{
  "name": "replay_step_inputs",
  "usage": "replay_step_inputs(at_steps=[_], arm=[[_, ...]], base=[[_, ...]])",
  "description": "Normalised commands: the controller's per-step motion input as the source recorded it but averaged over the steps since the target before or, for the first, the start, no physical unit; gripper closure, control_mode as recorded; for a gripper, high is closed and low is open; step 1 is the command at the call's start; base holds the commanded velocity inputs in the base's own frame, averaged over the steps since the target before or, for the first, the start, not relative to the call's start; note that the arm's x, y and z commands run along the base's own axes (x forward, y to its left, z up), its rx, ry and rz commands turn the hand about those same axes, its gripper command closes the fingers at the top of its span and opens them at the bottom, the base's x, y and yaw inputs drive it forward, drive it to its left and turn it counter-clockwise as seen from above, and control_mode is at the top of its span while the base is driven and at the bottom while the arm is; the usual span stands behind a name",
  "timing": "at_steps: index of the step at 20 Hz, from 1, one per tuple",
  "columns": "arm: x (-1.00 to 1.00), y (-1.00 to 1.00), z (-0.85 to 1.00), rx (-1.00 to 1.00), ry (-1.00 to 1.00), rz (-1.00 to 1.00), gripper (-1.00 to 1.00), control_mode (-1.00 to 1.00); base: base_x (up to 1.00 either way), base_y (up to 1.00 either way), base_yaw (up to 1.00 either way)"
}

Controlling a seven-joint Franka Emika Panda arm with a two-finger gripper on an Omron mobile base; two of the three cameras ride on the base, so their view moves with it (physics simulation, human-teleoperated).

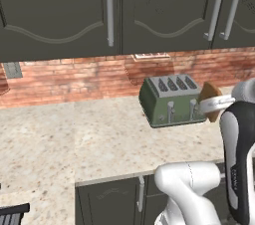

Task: Start the toaster. Once the lever pops up, take the bread to the plate on the dining counter.

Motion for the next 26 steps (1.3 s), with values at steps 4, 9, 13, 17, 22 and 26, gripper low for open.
replay_step_inputs(at_steps=[4, 9, 13, 17, 22, 26], arm=[[-0.42, 0.01, 0.00, 0.00, 0.10, 0.00, 1.00, -1.00], [-0.28, 0.10, 0.00, 0.00, 0.09, 0.00, 1.00, -1.00], [-0.15, 0.14, 0.00, 0.00, 0.02, 0.00, 1.00, -1.00], [-0.05, 0.17, 0.07, 0.00, 0.02, 0.00, 1.00, -1.00], [-0.08, 0.14, 0.09, 0.00, 0.00, 0.00, 1.00, -1.00], [-0.19, 0.01, 0.05, 0.00, 0.00, 0.00, 1.00, -1.00]], base=[[0.00, 0.00, 0.00], [0.00, 0.00, 0.00], [0.00, 0.00, 0.00], [0.00, 0.00, 0.00], [0.00, 0.00, 0.00], [0.00, 0.00, 0.00]])
